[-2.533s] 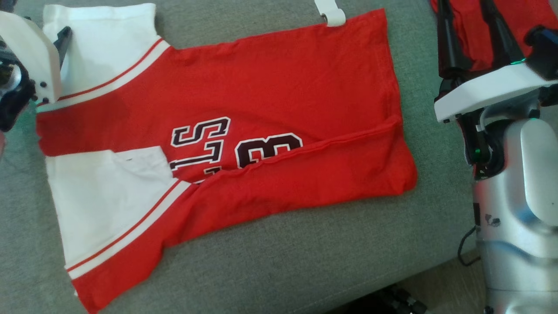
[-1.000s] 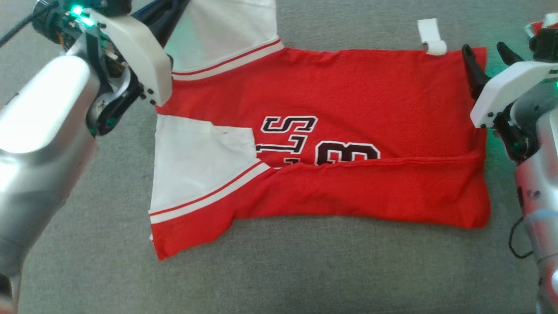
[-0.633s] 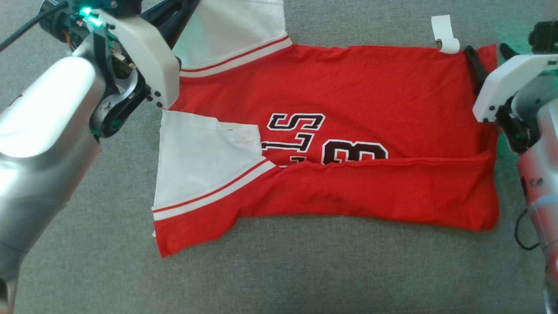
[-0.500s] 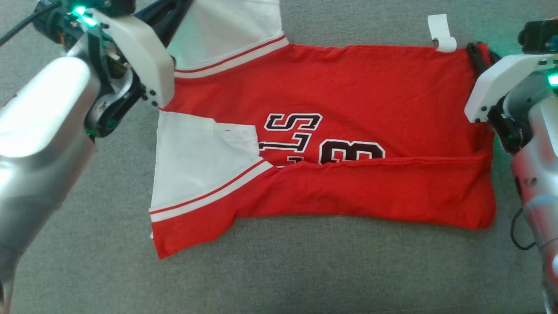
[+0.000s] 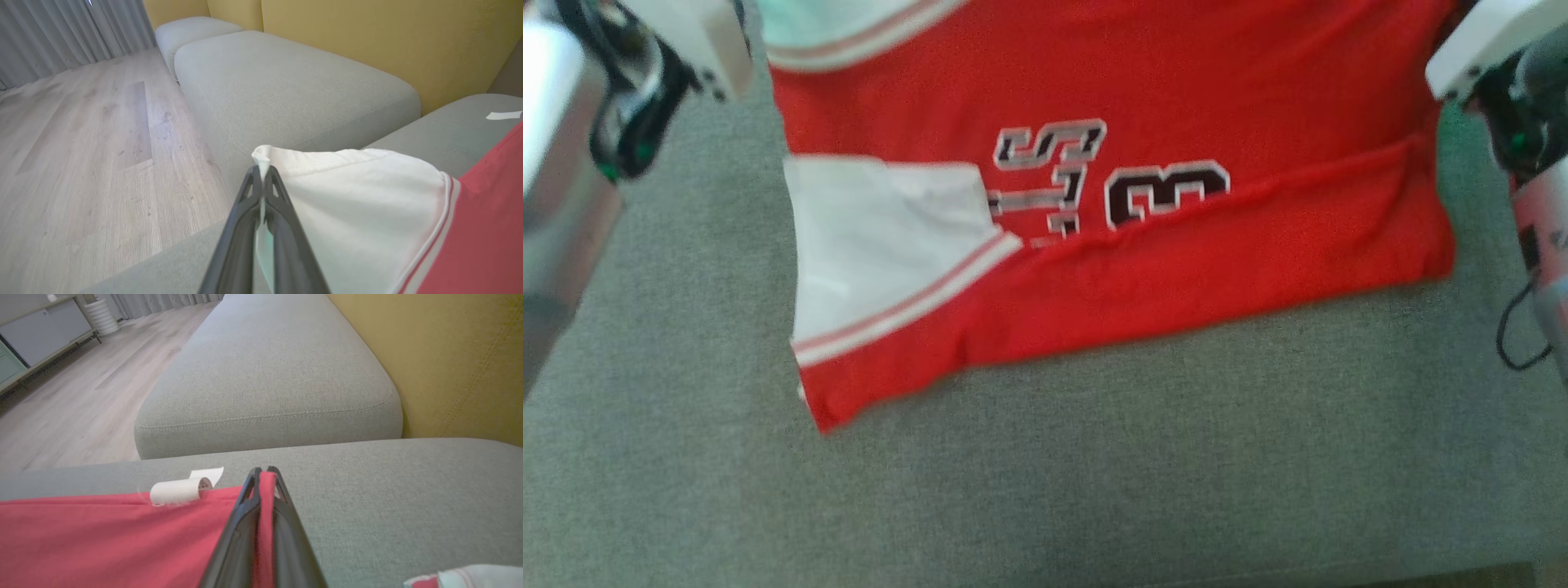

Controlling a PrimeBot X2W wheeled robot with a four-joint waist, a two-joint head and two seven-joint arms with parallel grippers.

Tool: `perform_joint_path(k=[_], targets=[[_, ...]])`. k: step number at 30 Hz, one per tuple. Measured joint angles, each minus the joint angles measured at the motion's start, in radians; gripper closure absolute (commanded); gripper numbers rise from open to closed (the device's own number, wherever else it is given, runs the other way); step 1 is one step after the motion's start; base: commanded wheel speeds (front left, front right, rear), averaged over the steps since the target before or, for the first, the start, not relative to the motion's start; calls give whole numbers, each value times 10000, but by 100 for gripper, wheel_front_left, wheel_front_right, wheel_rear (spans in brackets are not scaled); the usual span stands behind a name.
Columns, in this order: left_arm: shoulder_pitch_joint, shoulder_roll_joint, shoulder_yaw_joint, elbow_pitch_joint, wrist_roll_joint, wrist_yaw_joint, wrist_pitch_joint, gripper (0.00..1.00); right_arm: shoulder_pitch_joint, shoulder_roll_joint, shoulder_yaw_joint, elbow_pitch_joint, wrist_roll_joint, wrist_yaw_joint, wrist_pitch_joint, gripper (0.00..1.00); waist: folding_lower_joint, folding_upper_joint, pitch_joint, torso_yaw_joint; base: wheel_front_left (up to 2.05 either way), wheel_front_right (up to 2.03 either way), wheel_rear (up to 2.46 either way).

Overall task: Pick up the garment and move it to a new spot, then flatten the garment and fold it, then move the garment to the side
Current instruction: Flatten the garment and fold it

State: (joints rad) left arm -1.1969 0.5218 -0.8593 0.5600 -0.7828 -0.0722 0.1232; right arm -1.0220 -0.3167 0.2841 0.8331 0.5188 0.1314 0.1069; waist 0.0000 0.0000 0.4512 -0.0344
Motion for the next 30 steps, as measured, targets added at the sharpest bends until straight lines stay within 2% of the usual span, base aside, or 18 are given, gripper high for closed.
perform_joint_path(k=[10, 14, 17, 20, 23, 30], targets=[[-1177, -855, -192, 1662, 861, -376, -1952, 100, -1080, 27, 40, 859, 625, 0, -857, 100, 0, 0, 267, 139, 0, 0, 0], [-1158, -1181, -401, 2199, 711, -523, -2587, 100, -1099, -2, 267, 1168, 1068, 0, -938, 100, 1, 0, 177, 369, 0, 0, 0], [-975, -1289, -533, 2132, 105, -556, -2627, 100, -909, -61, 403, 1068, 1753, 0, -732, 100, 0, 0, -28, 480, 0, 0, 0], [-763, -1200, -899, 1730, -357, -602, -2460, 100, -612, -169, 694, 874, 2102, 0, -485, 100, 0, 0, -178, 536, 0, 0, 0], [-367, -872, -1465, 1012, -844, -602, -2293, 100, -2, -439, 1129, 556, 2556, 0, -92, 100, 0, 0, -431, 602, 0, 0, 0], [635, 535, -2491, -652, -2155, -602, -1444, 100, 1167, -1248, 1933, -222, 3674, 0, 769, 100, -2, 1, -1117, 735, 0, 0, 0]])
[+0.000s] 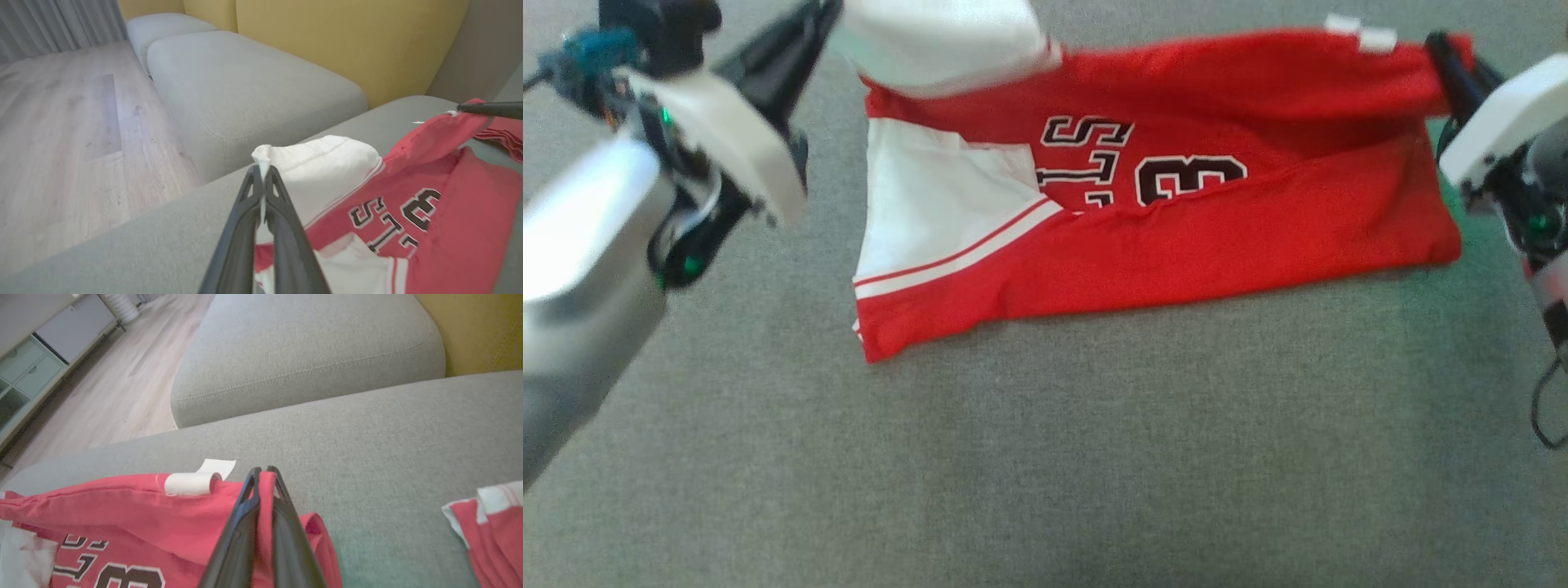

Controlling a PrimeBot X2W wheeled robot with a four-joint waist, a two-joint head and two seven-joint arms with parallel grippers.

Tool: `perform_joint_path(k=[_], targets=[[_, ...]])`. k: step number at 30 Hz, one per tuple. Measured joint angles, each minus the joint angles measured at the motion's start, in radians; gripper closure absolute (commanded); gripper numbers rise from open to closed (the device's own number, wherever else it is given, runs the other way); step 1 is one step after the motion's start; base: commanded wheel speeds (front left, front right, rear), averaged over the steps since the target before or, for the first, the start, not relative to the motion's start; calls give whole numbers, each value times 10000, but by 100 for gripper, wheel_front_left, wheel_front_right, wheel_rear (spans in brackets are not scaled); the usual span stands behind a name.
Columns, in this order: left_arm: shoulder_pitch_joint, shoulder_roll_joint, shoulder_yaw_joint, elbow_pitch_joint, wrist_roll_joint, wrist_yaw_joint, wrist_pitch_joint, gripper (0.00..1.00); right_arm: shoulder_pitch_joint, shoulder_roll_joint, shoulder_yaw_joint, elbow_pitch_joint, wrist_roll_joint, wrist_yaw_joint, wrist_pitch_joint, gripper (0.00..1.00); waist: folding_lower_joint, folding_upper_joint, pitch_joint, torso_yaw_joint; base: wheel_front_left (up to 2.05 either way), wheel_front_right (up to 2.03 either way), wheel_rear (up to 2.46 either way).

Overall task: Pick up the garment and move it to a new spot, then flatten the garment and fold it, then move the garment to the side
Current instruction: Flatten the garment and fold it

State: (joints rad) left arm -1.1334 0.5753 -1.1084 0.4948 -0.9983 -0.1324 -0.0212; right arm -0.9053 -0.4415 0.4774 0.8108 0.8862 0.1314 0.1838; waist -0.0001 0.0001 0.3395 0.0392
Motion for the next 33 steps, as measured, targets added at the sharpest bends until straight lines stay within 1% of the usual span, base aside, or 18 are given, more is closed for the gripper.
perform_joint_path(k=[5, 9, 13, 17, 21, 26, 31, 32, 33], targets=[[738, 918, -846, -1461, -1118, 0, 1154, 100, 723, -648, 704, -460, 460, 0, 723, 100, -1, 0, -481, 108, 0, 0, 0], [1161, 1588, -1381, -2408, -1756, 0, 1891, 100, 1283, -1101, 1126, -765, 853, 0, 1262, 100, -1, 0, -801, 179, 0, 0, 0], [1395, 1996, -1685, -2989, -2094, 0, 2428, 100, 1582, -1392, 1321, -991, 1384, 0, 1827, 100, 0, 0, -1010, 209, 0, 0, 0], [1592, 2178, -1873, -3392, -2429, 0, 3081, 100, 1817, -1641, 1526, -1197, 1732, 0, 2351, 100, 0, 0, -1146, 216, 0, 0, 0], [1817, 2357, -1956, -3501, -2780, 0, 3695, 100, 1971, -1760, 1691, -1340, 2027, 0, 2832, 100, 1, 0, -1187, 172, 0, 0, 0], [1987, 2364, -2023, -3881, -3012, 0, 4197, 100, 2011, -1873, 1921, -1409, 2077, 0, 3206, 100, 1, 0, -1134, 127, 0, 0, 0], [2019, 2362, -2102, -3917, -3126, 2, 4654, 100, 2013, -1896, 2128, -1375, 2146, 0, 3595, 100, 2, 0, -1038, 54, 0, 0, 0], [2029, 2355, -2109, -3893, -3058, 2, 4684, 51, 2013, -1896, 2157, -1348, 2102, 0, 3555, 87, 1, 0, -1023, 36, 0, 0, 0], [2059, 2336, -2109, -3850, -2949, 4, 4663, 0, 2011, -1891, 2153, -1287, 2098, 0, 3530, 0, 2, 0, -1011, 17, 0, 0, 0]])
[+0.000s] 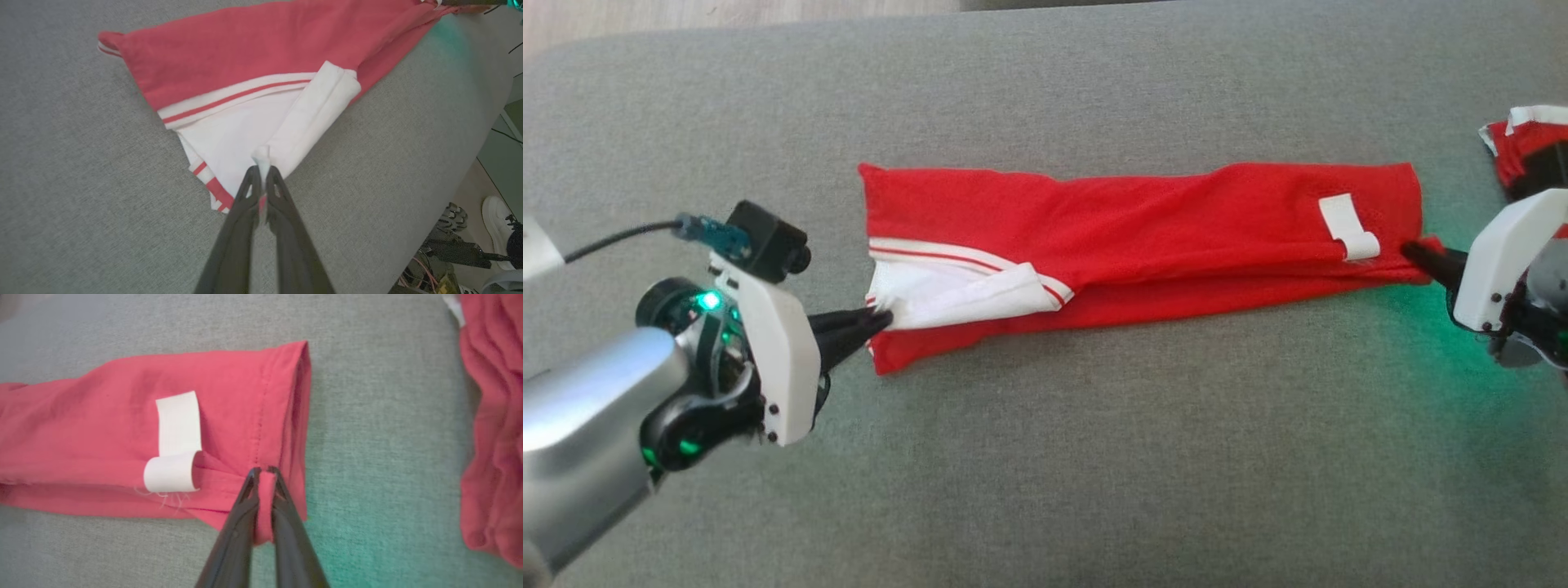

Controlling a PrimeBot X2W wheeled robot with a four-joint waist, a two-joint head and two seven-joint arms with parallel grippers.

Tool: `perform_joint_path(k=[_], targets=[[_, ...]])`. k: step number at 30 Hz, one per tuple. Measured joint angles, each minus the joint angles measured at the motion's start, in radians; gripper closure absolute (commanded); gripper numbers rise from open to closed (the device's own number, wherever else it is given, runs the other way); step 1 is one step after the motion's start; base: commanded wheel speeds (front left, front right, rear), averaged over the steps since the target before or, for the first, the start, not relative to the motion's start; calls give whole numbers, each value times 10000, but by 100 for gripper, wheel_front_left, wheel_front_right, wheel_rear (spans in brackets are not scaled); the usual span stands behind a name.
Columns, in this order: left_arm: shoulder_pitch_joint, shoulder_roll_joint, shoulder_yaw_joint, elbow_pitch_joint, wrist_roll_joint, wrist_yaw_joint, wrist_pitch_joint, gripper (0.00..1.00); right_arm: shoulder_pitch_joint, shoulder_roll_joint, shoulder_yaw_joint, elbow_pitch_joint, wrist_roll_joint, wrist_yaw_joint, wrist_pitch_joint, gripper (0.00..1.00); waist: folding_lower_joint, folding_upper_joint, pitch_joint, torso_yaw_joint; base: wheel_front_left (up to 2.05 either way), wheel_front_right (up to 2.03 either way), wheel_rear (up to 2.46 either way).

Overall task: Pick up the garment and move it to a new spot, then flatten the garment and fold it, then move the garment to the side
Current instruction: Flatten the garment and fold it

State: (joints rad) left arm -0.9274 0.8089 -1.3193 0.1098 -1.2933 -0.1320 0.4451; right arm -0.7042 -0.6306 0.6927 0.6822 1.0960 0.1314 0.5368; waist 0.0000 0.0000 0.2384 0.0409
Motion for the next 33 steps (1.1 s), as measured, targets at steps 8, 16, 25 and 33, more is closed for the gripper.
perform_joint_path(k=[8, 16, 25, 33], targets=[[298, -617, 443, 708, 627, 608, -1739, 0, -29, 121, -719, 291, 291, 0, -696, 0, 0, 0, -174, -133, 0, 0, 0], [369, -1622, 1973, 2023, 1066, 2086, -5317, 0, -51, 581, -1283, -203, -171, 0, -3799, 0, 0, 0, -718, -231, 0, 0, 0], [1731, -2399, 4082, 2257, 1457, 3191, -6961, 0, 62, 2061, -2186, -339, -1678, 0, -7417, 0, -1, 0, -1325, -414, 0, 0, 0], [4877, -4082, 7484, 1492, 4178, 3170, -7014, 0, 1885, 4157, -4713, -656, -4358, 0, -7877, 0, -1, 0, -1588, -461, 0, 0, 0]])
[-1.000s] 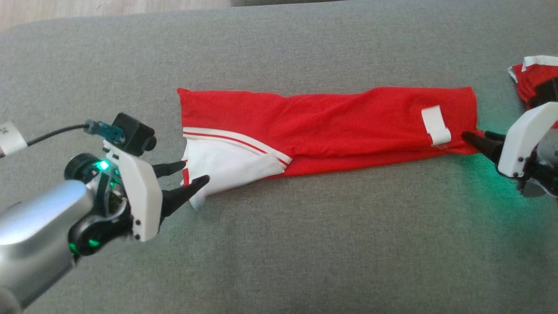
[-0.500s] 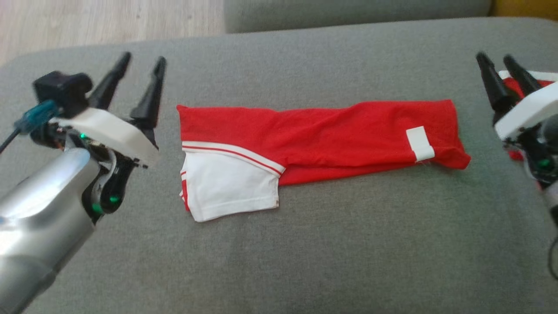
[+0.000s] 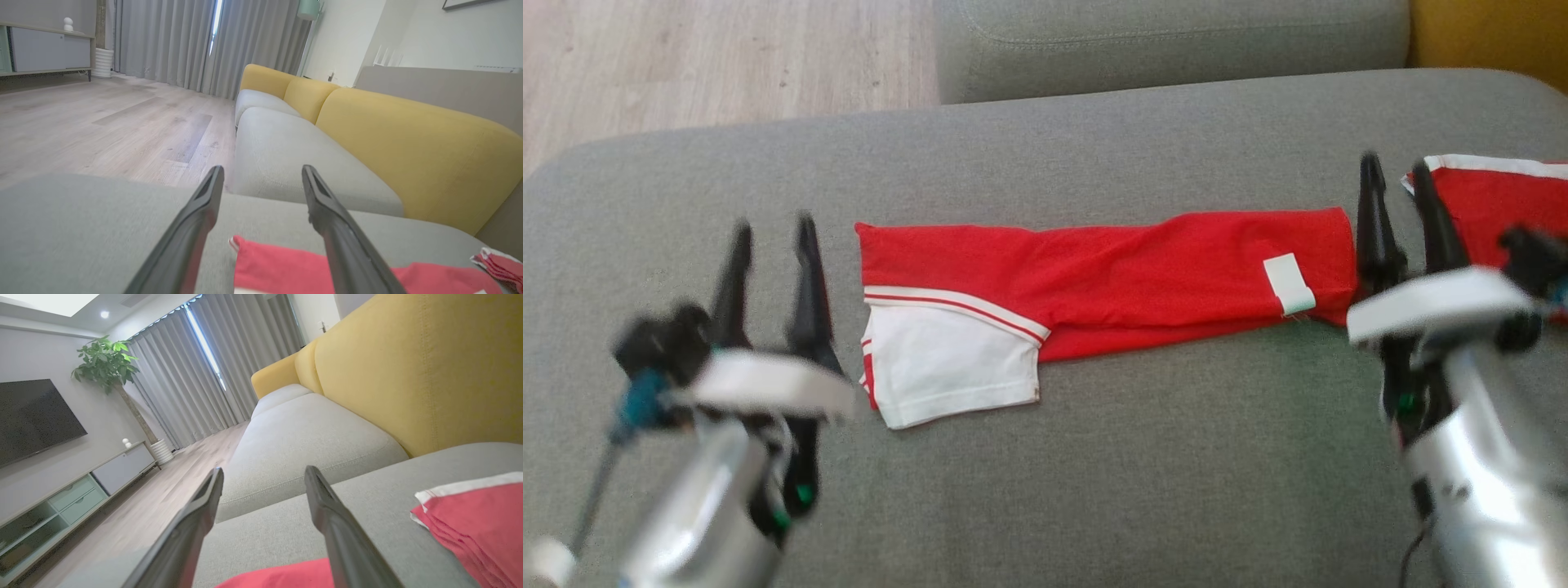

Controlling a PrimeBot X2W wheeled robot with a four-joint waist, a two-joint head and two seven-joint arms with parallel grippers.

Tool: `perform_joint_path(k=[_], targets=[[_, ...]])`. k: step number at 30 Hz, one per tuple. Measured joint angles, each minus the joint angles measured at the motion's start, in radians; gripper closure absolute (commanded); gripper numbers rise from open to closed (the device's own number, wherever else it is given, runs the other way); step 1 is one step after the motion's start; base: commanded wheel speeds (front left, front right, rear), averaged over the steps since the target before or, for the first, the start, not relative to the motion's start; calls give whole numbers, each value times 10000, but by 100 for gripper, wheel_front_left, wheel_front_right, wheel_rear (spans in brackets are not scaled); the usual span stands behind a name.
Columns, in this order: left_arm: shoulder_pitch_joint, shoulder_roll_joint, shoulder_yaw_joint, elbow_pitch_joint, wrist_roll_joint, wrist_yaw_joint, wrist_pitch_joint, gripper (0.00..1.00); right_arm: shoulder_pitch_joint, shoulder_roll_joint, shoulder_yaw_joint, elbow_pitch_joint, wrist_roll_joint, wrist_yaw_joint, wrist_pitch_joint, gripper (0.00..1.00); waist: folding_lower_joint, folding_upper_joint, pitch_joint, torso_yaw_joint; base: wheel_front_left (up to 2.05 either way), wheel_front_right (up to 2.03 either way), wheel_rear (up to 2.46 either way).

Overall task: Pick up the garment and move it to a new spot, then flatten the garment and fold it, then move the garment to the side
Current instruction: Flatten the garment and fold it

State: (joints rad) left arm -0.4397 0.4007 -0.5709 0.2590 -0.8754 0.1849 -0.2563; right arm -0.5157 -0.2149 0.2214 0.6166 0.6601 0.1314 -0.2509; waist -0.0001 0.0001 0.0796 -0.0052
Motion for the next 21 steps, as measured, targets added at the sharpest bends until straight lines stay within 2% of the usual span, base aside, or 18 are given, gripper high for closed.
perform_joint_path(k=[3, 7, 12, 18, 21], targets=[[1110, -625, 694, -33, 1047, -244, 0, 0, 1049, 752, -1101, -685, -1103, 0, -2, 0, 0, 0, -55, 47, 0, 0, 0], [1993, -1407, 1611, -31, 2245, -761, 0, 0, 2461, 1381, -1429, -993, -2217, 0, 0, 0, 1, 0, -129, 98, 0, 0, 0], [2918, -2318, 2863, 42, 3567, -1540, -2, 0, 3251, 1547, -1626, -1271, -2775, 0, 0, 0, 0, 0, -187, 96, 0, 0, 0], [3025, -2876, 3570, 73, 4435, -2224, -2, 0, 3206, 1570, -1661, -1427, -2892, 0, 0, 0, 1, 0, -5, 160, 0, 0, 0], [2980, -3057, 3756, 174, 4681, -2485, -2, 0, 3021, 1616, -2000, -1317, -3154, 0, 0, 0, 2, 0, 187, 238, 0, 0, 0]])
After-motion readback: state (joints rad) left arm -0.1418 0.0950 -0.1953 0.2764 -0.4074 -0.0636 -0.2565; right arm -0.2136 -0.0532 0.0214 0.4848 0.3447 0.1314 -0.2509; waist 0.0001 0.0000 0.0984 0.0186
